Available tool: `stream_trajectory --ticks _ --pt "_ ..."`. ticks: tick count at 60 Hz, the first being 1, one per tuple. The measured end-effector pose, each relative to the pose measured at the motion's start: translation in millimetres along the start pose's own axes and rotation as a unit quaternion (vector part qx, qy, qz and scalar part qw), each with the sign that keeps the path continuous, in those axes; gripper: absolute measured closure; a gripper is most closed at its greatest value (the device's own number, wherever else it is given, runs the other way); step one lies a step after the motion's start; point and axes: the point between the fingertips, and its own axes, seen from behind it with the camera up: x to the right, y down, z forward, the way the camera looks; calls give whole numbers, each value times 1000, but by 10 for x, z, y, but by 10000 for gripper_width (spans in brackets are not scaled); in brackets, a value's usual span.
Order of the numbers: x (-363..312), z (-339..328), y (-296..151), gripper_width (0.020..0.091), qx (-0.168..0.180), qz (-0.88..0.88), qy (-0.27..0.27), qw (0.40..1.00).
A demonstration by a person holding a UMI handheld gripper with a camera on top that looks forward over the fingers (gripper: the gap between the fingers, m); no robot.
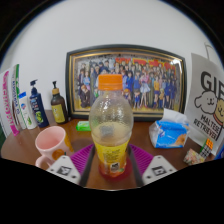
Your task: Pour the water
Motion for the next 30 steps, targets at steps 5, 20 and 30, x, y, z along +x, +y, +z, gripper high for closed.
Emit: stream_trajectory --ticks 5,20,30 --pt "-28 -124 33 271 -16 16 1 1000" --pt "-214 -1211 44 244 -68 -1 50 996" --pt "-723 -2307 -36 249 -74 -6 72 995"
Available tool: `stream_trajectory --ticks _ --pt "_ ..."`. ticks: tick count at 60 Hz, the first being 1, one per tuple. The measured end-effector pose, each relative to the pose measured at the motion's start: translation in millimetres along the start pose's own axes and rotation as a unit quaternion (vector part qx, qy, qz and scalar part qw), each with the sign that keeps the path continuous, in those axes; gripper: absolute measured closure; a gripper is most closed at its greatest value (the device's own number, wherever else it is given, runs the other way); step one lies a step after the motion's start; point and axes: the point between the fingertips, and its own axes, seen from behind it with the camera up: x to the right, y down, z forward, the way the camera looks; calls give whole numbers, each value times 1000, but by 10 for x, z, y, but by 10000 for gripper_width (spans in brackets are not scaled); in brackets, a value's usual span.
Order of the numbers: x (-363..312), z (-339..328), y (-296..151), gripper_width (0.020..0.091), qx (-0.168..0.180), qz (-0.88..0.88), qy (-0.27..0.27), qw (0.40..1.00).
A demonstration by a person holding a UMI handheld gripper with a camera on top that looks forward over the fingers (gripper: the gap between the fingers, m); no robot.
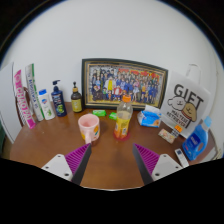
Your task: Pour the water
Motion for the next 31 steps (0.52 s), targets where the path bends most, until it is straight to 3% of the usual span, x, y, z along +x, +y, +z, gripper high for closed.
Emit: stream_trajectory --ticks 15,31 --pt "-586 -1362 319 253 -6 1 12 1000" --pt "-750 -1810 481 250 -1 -16 26 1000"
